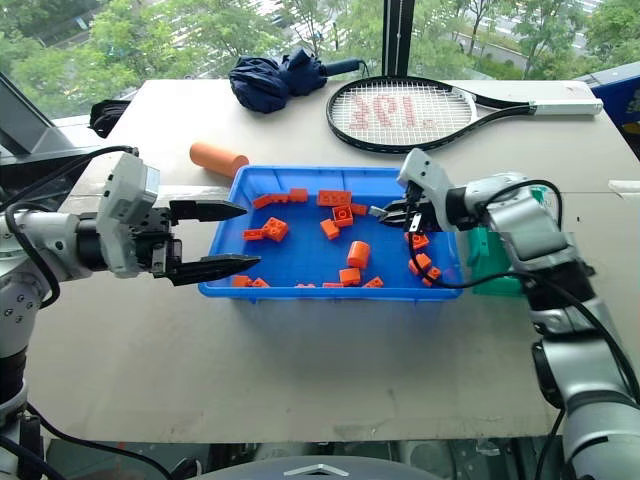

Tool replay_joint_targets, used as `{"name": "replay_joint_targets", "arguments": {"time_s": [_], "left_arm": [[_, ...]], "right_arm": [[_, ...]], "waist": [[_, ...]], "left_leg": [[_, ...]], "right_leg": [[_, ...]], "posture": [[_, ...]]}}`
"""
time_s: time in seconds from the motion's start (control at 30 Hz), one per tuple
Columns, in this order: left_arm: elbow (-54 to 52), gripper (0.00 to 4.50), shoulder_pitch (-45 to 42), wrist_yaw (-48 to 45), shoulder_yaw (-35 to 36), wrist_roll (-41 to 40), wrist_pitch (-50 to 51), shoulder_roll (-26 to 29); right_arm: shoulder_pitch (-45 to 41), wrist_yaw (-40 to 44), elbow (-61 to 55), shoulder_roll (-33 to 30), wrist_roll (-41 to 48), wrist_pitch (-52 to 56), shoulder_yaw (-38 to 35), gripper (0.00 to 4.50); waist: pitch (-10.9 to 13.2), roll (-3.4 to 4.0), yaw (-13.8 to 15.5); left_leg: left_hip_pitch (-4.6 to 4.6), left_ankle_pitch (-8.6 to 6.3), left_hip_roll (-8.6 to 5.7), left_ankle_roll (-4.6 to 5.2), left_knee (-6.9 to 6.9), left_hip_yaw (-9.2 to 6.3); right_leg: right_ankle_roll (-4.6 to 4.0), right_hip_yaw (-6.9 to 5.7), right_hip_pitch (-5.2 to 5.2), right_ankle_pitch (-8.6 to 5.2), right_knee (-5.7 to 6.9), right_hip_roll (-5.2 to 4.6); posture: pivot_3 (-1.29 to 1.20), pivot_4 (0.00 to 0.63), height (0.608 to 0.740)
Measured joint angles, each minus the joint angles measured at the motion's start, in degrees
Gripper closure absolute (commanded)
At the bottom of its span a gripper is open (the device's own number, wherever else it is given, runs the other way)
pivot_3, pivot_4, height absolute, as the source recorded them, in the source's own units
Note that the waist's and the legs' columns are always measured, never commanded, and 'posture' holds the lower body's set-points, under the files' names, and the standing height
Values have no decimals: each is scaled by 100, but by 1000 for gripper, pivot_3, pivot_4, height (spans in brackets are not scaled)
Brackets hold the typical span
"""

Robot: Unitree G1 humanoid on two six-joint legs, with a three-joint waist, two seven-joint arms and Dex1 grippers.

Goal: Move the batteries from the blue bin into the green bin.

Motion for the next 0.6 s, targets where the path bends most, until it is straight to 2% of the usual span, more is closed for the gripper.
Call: {"name": "replay_joint_targets", "arguments": {"time_s": [0.13,0.27,0.33,0.4,0.57,0.6], "left_arm": [[40,0,-397,67,-435,-147,-45,-357],[152,0,-883,121,-799,-163,-118,-648],[217,0,-1199,113,-1160,-158,-150,-899],[365,0,-1557,113,-1455,-144,-159,-1130],[571,0,-2224,102,-1831,-72,-198,-1413],[640,0,-2268,103,-1882,-41,-210,-1430]], "right_arm": [[577,-541,-1467,-722,402,1165,-1343,4467],[1297,-873,-1819,-1037,499,1688,-2187,4467],[1923,-1014,-1876,-1177,520,1776,-2667,4467],[2314,-1148,-1816,-1202,508,1741,-2944,4467],[2814,-1435,-1359,-1045,493,1276,-3071,4467],[2831,-1454,-1261,-1026,520,1226,-3072,4031]], "waist": [[-2,-4,86],[-4,-3,89],[-4,-2,99],[-4,-3,88],[-4,4,15],[-4,4,4]], "left_leg": [[6,-6,0,10,1,-2],[14,-14,-4,27,2,5],[13,-14,-8,29,4,6],[15,-14,-6,29,6,12],[41,-14,-1,30,-1,35],[45,-14,3,30,-3,38]], "right_leg": [[0,-5,11,0,-1,2],[0,-2,22,1,1,4],[0,-5,25,0,1,17],[0,-5,25,0,2,24],[1,9,34,0,6,36],[1,12,36,0,7,41]], "posture": [[0,150,740],[0,150,740],[0,150,740],[0,150,740],[0,150,740],[0,150,740]]}}
